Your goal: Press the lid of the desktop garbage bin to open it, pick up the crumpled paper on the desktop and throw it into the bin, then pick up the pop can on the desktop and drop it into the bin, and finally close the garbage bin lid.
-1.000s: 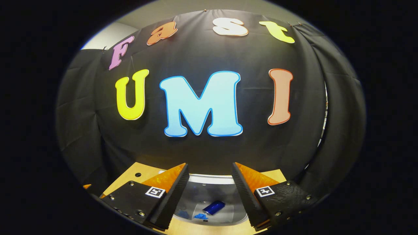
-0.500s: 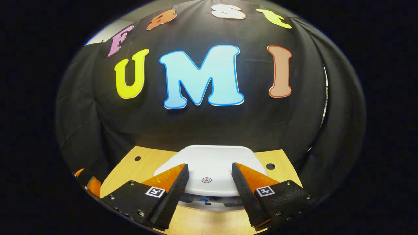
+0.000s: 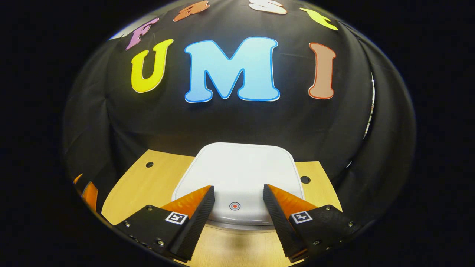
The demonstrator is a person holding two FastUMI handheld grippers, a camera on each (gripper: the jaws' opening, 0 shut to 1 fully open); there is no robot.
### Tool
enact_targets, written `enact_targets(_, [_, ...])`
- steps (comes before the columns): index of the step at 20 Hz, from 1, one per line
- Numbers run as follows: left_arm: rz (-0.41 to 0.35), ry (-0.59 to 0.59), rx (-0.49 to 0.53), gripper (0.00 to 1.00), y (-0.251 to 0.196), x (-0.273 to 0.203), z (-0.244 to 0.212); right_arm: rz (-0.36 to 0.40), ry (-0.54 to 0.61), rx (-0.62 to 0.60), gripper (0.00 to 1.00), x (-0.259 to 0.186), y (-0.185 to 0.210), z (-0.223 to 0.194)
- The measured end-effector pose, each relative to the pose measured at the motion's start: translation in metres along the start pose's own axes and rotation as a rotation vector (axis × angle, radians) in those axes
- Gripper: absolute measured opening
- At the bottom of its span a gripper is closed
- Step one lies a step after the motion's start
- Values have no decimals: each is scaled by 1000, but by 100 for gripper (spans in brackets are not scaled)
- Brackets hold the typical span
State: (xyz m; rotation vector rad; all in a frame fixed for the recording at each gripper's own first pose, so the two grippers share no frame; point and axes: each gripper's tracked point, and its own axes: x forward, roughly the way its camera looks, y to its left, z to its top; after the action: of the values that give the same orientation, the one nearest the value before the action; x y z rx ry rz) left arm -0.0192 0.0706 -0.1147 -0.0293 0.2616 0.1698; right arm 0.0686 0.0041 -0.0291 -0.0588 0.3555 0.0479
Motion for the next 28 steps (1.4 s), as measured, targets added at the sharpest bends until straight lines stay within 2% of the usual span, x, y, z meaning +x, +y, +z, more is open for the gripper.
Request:
enact_targets(1, [3, 1, -1, 100, 2, 0, -1, -2, -2, -3, 86, 0, 0, 0])
enact_targets(3, [6, 7, -7, 98, 4, -1, -3, -5, 0, -1, 86, 1, 0, 0])
enact_targets(5, [9, 12, -10, 100, 5, -1, -5, -8, 1, 6, 86, 1, 0, 0])
enact_targets(19, [-11, 33, 2, 100, -6, 0, -14, -18, -34, -3, 87, 2, 0, -6])
enact_targets(20, [-11, 32, 2, 98, -5, 0, -13, -21, -30, 0, 87, 3, 0, -7])
enact_targets(22, [-10, 28, 5, 100, -5, 1, -13, -25, -34, -1, 88, 4, 0, -8])
enact_targets(28, [-10, 22, 6, 100, -4, 0, -12, -29, -80, 10, 87, 2, 0, -6])
